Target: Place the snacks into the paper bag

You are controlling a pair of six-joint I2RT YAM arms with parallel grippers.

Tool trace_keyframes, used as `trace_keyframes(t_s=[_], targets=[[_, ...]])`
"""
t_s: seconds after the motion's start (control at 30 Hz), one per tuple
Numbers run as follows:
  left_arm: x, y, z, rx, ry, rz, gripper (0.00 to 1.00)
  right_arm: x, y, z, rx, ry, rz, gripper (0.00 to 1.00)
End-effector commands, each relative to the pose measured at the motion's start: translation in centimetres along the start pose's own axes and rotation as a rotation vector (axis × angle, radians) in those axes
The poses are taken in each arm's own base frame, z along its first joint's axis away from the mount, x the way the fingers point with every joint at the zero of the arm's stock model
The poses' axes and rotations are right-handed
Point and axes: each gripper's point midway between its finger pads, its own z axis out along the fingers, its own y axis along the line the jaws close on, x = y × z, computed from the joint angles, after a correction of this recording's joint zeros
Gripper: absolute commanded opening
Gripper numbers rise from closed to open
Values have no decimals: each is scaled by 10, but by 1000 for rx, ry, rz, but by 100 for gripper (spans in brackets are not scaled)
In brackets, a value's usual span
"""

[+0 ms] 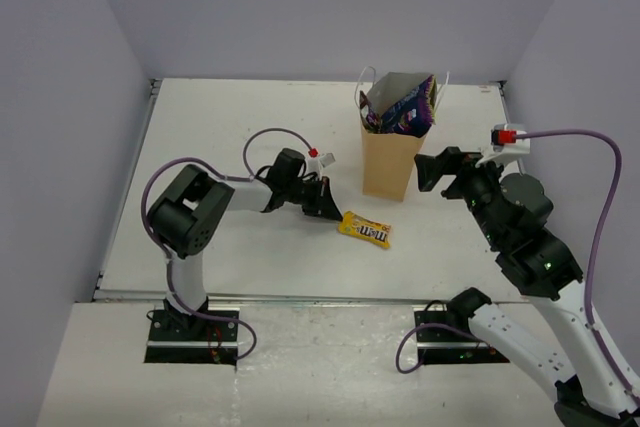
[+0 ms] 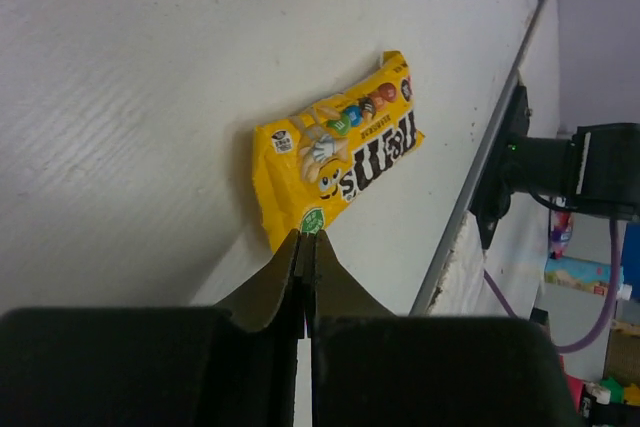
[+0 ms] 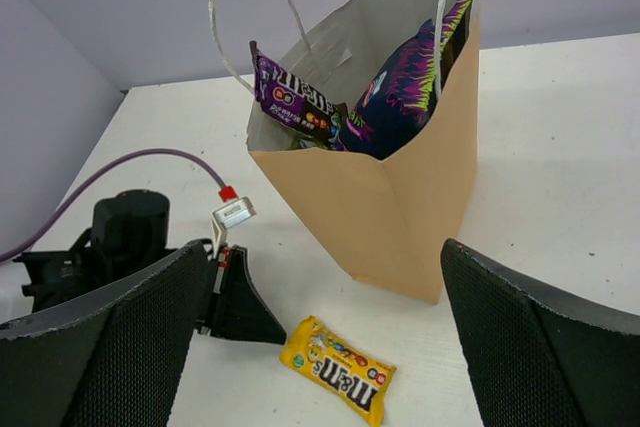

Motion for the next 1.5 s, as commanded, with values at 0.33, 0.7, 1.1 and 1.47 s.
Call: trace_keyframes(t_s=[0.33,0.7,1.1,1.47], targets=[[-25,-54,-30,102,-55,104,0,115,-19,10,79,287,156,99],[-38,-44,-45,-44,-147,136,81,231,-11,13,115,594,438,99],[-30,-25,-30,-50,-118,113,81,296,-16,29,163,694,542,99],[-22,-10,-20,-55,-88,100,81,321,-13,52,174,746,536,94]])
